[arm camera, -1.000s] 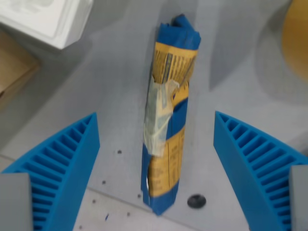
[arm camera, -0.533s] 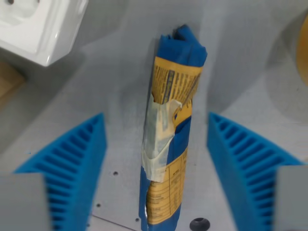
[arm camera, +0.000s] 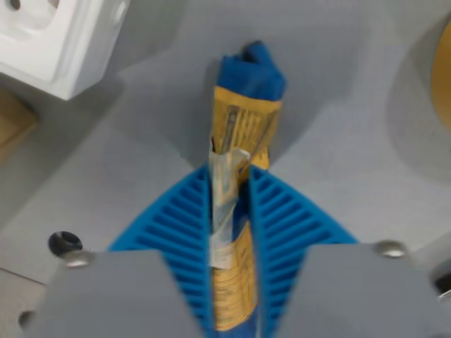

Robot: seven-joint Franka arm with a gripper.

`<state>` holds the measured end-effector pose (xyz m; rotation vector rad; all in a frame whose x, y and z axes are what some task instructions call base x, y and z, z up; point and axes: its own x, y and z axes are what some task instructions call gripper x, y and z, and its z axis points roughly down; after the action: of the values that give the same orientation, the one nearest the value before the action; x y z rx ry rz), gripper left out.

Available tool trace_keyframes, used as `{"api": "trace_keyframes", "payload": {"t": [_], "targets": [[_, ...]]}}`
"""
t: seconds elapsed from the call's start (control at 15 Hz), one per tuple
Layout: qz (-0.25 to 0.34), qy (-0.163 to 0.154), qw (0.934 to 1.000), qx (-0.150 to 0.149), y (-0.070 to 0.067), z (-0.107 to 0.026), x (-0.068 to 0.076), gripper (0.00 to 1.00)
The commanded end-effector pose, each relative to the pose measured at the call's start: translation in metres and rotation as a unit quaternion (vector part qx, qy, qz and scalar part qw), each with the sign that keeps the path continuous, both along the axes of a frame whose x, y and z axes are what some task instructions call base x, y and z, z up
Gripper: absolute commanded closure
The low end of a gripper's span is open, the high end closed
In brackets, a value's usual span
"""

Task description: Pick up the blue bag

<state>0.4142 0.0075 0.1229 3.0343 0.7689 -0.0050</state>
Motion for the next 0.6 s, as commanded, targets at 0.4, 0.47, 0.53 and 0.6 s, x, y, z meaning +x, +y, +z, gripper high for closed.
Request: {"api": "trace_keyframes", "payload": {"t": [0.4,0.47,0.53,0.6], "targets": [[0.01,-0.041,0.999,-0.014,-0.001,0.017,-0.01,1.0],[0.01,-0.039,0.9991,-0.014,-0.002,0.022,-0.012,1.0],[0.009,-0.037,0.9992,-0.014,-0.002,0.027,-0.013,1.0],[0.009,-0.034,0.9993,-0.014,-0.003,0.032,-0.014,1.0]]}}
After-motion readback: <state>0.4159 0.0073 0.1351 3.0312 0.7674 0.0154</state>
